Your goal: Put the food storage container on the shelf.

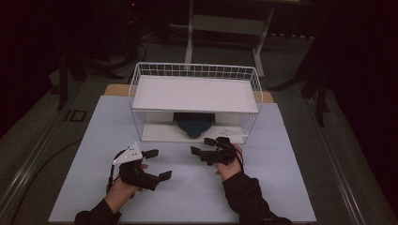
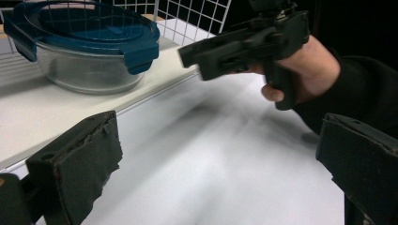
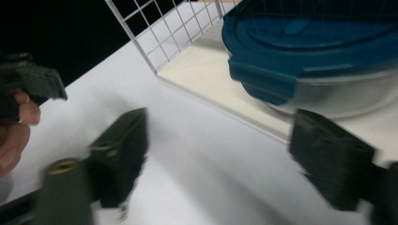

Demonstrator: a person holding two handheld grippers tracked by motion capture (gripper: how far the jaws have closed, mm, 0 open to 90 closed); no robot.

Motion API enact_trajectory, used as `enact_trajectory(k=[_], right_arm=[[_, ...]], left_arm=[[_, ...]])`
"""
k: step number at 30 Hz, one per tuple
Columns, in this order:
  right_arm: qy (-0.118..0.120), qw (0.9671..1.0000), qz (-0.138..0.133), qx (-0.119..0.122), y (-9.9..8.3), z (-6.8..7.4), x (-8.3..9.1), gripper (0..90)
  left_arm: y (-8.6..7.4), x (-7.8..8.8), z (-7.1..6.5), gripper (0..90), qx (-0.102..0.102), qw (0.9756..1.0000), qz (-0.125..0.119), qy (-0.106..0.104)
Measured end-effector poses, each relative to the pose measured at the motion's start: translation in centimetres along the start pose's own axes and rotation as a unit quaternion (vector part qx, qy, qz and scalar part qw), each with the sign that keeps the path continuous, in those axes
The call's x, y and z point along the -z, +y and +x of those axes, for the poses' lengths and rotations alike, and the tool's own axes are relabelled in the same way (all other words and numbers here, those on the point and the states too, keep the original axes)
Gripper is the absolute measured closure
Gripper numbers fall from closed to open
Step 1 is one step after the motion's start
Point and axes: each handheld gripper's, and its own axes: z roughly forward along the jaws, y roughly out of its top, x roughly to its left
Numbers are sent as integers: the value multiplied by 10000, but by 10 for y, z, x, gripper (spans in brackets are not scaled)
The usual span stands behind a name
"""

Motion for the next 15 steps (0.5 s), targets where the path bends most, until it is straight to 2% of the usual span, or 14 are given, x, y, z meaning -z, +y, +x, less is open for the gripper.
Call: enact_trajectory(k=[1,4,6,15], right_arm=[[24,10000,-21,-8,0,0,2,133],[-57,9999,-85,25,-2,-1,10,142],[-116,9997,-126,154,-4,2,21,143],[-180,9992,-256,252,-18,2,53,145]], left_arm=[[0,0,0,4,15,10000,-25,-8],[1,3,-1,4,-5,10000,-48,19],[1,4,-1,4,-21,10000,-53,34],[0,6,-4,4,-72,10000,-43,-5]])
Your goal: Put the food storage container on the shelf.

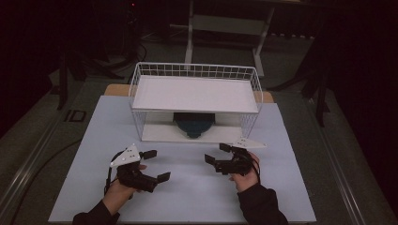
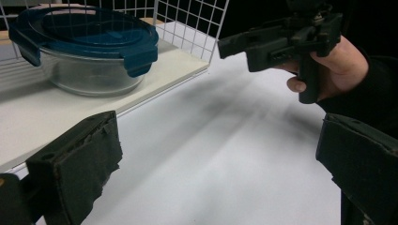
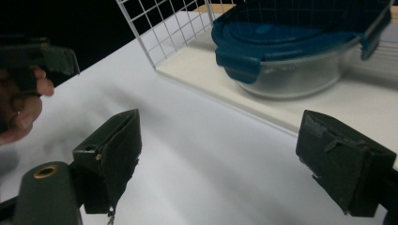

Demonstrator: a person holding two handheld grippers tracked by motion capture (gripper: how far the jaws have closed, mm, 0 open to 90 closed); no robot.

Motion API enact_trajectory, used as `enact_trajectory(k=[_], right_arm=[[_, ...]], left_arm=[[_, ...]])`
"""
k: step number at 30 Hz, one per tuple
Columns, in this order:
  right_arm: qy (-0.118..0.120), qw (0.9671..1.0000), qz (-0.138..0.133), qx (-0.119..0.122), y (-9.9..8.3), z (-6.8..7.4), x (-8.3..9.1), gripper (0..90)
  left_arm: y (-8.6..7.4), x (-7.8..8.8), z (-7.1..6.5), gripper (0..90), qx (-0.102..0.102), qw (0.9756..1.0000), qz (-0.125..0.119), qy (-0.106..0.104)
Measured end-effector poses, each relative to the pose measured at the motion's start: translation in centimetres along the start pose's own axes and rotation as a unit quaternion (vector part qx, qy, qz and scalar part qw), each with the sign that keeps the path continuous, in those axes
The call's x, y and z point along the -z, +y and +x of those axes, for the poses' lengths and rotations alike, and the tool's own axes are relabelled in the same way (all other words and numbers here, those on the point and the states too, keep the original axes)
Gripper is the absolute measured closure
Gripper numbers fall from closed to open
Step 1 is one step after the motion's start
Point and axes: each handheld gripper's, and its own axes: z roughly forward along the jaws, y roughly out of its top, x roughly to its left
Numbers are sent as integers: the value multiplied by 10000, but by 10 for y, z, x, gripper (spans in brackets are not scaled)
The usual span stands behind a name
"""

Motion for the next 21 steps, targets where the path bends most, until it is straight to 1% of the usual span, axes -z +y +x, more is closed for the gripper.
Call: enact_trajectory(k=[1,3,4,5,6,7,9,14,20,21], right_arm=[[-25,10000,-21,-4,-4,0,6,146],[-45,10000,-19,1,-5,0,8,145],[-46,10000,-21,-4,-7,0,12,146],[-58,10000,-61,-1,-10,1,19,146],[-58,10000,-61,-1,-10,1,19,146],[-64,9999,-90,13,-12,2,25,146],[-50,9999,-103,9,-13,3,27,146],[-81,9999,-130,75,-19,5,42,147],[-75,9999,-144,36,-25,3,57,148],[-75,9999,-144,36,-25,3,57,148]], left_arm=[[0,0,0,4,-18,10000,10,7],[0,0,-1,4,-64,10000,9,-6],[0,1,-2,4,-85,10000,36,3],[-1,1,-2,4,-92,10000,12,-19],[-1,1,-2,4,-92,10000,12,-19],[0,2,-3,4,-91,10000,25,-13],[0,3,-3,4,-80,10000,-10,-28],[-1,5,-4,4,-91,10000,-3,-27],[-3,9,-6,4,-93,9999,38,-18],[-3,9,-6,4,-93,9999,38,-18]])
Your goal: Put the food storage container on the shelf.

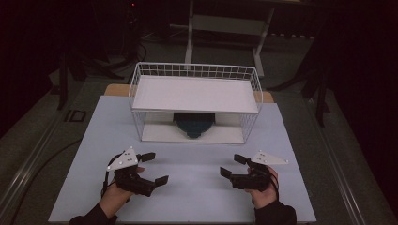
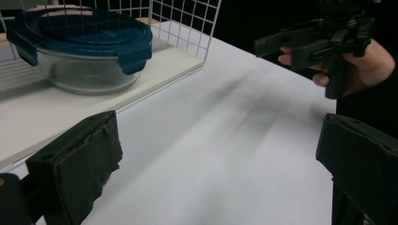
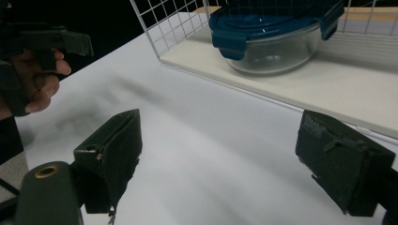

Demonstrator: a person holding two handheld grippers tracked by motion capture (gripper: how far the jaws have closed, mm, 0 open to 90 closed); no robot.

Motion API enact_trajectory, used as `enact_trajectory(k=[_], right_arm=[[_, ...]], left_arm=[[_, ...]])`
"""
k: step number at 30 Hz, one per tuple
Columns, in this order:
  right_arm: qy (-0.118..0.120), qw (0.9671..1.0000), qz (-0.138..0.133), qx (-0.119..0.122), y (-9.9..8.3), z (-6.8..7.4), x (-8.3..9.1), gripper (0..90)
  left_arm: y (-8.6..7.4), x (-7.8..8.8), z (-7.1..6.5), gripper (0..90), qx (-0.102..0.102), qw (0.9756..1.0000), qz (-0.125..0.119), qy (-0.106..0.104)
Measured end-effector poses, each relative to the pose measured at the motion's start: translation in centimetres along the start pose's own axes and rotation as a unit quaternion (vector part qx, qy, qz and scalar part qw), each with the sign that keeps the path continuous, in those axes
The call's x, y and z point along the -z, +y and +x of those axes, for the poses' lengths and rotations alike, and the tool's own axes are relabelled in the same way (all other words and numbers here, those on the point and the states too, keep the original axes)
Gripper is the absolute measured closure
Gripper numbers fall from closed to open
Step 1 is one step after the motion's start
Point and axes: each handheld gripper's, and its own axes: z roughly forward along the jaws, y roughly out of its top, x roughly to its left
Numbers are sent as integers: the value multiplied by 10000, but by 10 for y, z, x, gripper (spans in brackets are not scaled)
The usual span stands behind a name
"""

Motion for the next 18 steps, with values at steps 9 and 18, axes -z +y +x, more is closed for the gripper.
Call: enact_trajectory(k=[9,18], right_arm=[[-136,9998,93,91,-20,-10,23,148],[-96,9995,85,286,-33,-21,29,148]], left_arm=[[-6,6,-1,4,35,10000,43,13],[-12,9,-4,4,-12,9999,132,8]])
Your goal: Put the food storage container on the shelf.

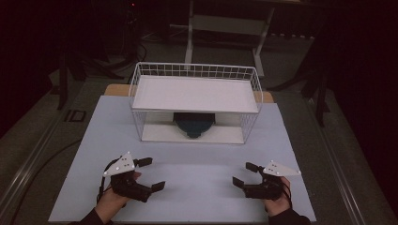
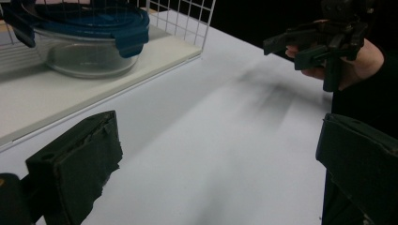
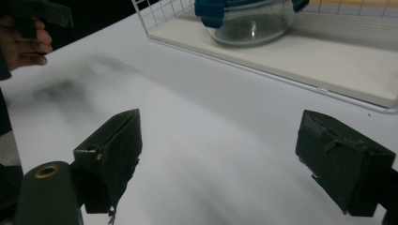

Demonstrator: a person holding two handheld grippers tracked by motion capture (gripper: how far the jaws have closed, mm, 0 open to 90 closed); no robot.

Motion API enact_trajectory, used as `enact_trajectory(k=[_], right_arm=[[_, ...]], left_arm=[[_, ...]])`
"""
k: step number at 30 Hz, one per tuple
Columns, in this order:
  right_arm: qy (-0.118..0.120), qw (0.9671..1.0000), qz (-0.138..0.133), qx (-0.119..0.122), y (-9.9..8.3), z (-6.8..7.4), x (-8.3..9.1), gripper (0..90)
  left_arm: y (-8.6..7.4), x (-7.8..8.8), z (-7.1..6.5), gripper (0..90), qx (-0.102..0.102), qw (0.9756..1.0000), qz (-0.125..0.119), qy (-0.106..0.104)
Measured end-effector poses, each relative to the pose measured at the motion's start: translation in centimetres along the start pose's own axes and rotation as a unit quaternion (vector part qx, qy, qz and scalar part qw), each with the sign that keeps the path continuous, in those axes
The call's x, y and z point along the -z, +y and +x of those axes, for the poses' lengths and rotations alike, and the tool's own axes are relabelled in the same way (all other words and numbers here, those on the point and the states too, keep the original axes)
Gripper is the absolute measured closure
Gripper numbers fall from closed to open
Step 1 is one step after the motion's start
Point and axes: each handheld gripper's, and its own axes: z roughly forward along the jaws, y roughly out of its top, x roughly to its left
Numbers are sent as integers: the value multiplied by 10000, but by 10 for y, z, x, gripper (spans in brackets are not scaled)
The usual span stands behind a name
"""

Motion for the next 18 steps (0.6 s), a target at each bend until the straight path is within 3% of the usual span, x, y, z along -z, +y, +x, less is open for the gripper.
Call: enact_trajectory(k=[3,7,18], right_arm=[[50,9999,69,-91,-4,-4,-2,148],[98,9996,240,68,-4,0,-6,148],[136,9994,310,19,-5,-1,-8,148]], left_arm=[[-2,0,0,4,-33,10000,28,-7],[-2,-4,-2,4,-182,9998,70,-27],[-3,-9,-5,4,-191,9996,83,-174]])
